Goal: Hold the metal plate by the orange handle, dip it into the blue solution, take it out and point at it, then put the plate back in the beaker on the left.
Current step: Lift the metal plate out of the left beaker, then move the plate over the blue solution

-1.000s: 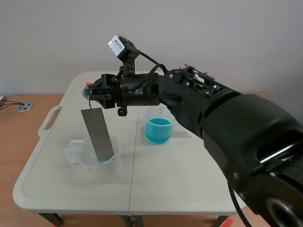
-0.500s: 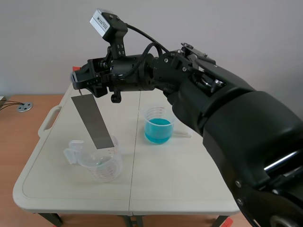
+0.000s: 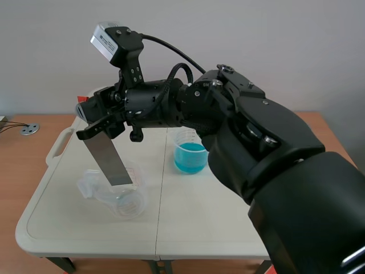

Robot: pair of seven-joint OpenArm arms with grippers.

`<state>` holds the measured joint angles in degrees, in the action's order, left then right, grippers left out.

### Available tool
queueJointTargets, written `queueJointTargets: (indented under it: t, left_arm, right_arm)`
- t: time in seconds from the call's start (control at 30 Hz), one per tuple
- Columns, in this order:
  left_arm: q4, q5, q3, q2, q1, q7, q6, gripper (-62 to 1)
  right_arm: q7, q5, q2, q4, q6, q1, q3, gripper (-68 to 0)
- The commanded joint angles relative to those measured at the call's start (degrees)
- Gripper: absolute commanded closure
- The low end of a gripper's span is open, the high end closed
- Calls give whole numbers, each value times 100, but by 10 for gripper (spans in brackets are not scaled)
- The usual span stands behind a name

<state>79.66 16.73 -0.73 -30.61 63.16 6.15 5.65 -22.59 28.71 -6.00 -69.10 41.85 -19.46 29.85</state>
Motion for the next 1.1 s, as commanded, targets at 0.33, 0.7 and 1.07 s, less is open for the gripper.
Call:
queueJointTargets:
  t: [0.33,0.7,1.07]
  left_arm:
    - [92,15,7,11,48,-31,15,-15]
    - [92,15,4,9,46,-35,11,-15]
    - [116,-33,22,2,-197,-7,4,-15]
  right_arm:
    - [39,-249,0,-1047,87,190,-20,-13]
    - [-68,-302,140,-1967,87,361,-22,-13]
    - [-90,-299,485,-2712,87,361,-251,-13]
